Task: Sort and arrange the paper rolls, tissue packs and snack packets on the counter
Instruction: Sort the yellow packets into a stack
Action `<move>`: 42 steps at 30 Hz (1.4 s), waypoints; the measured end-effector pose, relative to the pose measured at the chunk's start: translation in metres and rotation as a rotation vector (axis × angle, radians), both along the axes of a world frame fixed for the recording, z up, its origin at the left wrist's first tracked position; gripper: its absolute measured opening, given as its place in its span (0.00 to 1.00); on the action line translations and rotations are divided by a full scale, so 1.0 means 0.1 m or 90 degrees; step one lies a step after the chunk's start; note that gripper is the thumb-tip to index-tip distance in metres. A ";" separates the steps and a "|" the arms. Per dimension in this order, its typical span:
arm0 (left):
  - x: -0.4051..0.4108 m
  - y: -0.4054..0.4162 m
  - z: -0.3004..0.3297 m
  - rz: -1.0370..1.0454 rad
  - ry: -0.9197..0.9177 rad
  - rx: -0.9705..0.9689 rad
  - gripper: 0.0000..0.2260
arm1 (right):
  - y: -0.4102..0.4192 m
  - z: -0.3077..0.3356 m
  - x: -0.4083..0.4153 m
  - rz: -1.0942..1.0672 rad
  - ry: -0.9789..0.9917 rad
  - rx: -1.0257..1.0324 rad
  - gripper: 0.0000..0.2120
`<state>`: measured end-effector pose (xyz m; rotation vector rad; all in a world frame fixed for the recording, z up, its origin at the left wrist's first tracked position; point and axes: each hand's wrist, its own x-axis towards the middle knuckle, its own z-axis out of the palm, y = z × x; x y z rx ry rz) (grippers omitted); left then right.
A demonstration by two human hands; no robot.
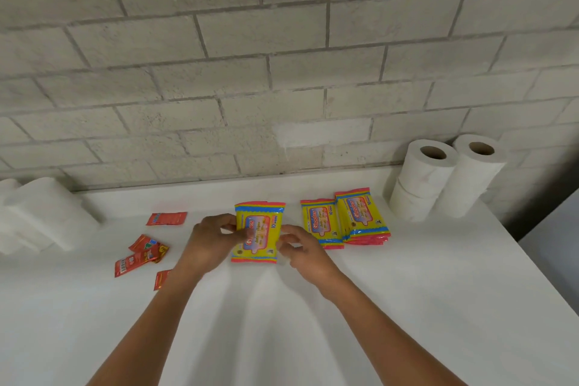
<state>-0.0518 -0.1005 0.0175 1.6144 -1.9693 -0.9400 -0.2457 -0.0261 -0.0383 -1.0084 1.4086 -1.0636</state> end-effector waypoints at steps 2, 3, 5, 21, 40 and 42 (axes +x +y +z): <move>-0.11 0.08 -0.02 -0.005 0.026 0.019 0.05 | 0.03 0.02 -0.04 0.007 -0.057 0.024 0.10; -0.17 0.12 -0.01 -0.009 0.040 0.028 0.05 | 0.04 0.02 -0.07 0.005 -0.053 0.029 0.08; -0.27 0.19 -0.03 -0.008 0.072 0.040 0.03 | 0.08 0.00 -0.14 -0.012 -0.043 0.022 0.07; -0.58 0.74 -0.55 0.013 0.172 0.176 0.07 | -0.02 -0.15 -0.88 -0.145 0.197 0.143 0.09; -0.24 0.84 -0.91 0.056 0.169 0.202 0.05 | -0.52 0.02 -0.91 -0.109 0.502 0.167 0.21; -0.23 0.85 -0.94 0.058 0.172 0.208 0.05 | -0.52 0.01 -0.87 -0.075 0.544 0.157 0.31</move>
